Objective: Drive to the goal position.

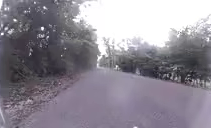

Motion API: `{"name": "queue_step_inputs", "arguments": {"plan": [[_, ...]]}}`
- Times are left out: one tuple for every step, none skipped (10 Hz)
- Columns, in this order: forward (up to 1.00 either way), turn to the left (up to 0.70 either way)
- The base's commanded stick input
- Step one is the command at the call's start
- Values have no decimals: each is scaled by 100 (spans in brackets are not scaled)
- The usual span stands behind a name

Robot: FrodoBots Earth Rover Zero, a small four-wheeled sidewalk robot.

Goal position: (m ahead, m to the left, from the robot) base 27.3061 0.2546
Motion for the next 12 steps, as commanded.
{"name": "queue_step_inputs", "arguments": {"plan": [[70,0],[70,0],[70,0],[70,0],[70,0],[70,0],[70,0],[70,0],[70,0],[70,0],[70,0],[70,0]]}}
